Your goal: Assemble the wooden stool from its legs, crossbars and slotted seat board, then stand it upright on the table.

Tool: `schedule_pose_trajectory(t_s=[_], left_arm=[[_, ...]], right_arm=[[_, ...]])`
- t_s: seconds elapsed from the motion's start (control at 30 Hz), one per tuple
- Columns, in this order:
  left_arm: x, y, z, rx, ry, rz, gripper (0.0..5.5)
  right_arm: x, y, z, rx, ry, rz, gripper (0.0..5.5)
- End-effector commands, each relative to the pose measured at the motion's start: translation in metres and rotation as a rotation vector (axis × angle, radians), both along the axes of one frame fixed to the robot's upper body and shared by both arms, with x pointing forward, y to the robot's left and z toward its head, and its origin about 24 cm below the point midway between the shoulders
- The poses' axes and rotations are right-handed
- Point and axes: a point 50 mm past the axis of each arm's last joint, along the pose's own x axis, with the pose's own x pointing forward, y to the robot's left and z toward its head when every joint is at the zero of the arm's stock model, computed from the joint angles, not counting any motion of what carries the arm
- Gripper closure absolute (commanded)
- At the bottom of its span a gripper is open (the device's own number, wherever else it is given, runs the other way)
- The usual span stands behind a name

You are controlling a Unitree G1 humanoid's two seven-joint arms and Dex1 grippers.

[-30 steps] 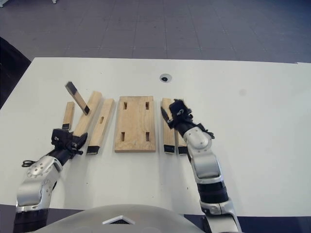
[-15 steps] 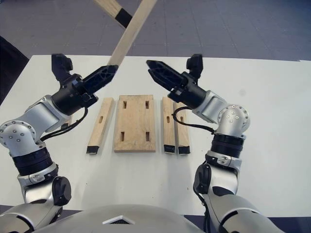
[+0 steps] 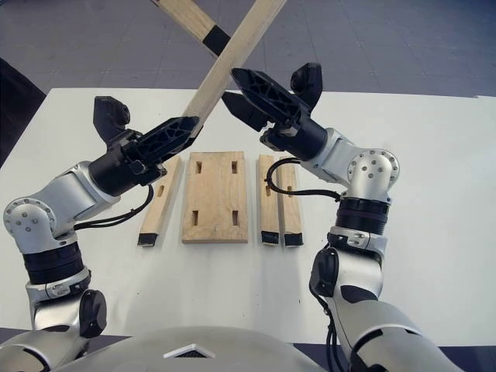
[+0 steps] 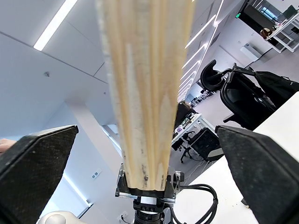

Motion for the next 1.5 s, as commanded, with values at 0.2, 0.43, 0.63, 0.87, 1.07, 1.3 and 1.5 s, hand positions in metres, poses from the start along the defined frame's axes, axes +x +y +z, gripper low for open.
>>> schedule_pose_trajectory(t_s=[0.2, 0.43, 0.63, 0.87, 1.07, 1.3, 1.5], left_arm=[[-0.004, 0.000, -0.008, 0.064, 0.020, 0.002, 3.45], [-0.001, 0.000, -0.007, 0.068, 0.016, 0.013, 3.45], [-0.003, 0.003, -0.008, 0.079, 0.015, 0.007, 3.45], [-0.002, 0.004, -0.011, 0.087, 0.020, 0.011, 3.45], [-0.002, 0.005, -0.010, 0.094, -0.005, 0.018, 3.46], [-0.002, 0.008, -0.008, 0.115, -0.067, 0.012, 3.46], [-0.005, 0.018, -0.002, 0.145, -0.124, 0.000, 2.50]], right_arm=[[0.006, 0.010, 0.016, 0.005, -0.026, 0.015, 0.26], [0.004, 0.015, 0.007, -0.095, -0.024, 0.025, 1.63], [0.010, 0.009, 0.006, -0.074, -0.008, -0.021, 2.65], [0.009, 0.006, 0.004, -0.083, -0.006, -0.018, 3.41], [0.007, 0.004, 0.003, -0.114, -0.012, -0.005, 3.41], [0.007, 0.001, 0.007, -0.121, -0.031, -0.002, 3.44], [0.016, -0.005, 0.005, -0.138, -0.011, -0.077, 3.45]])
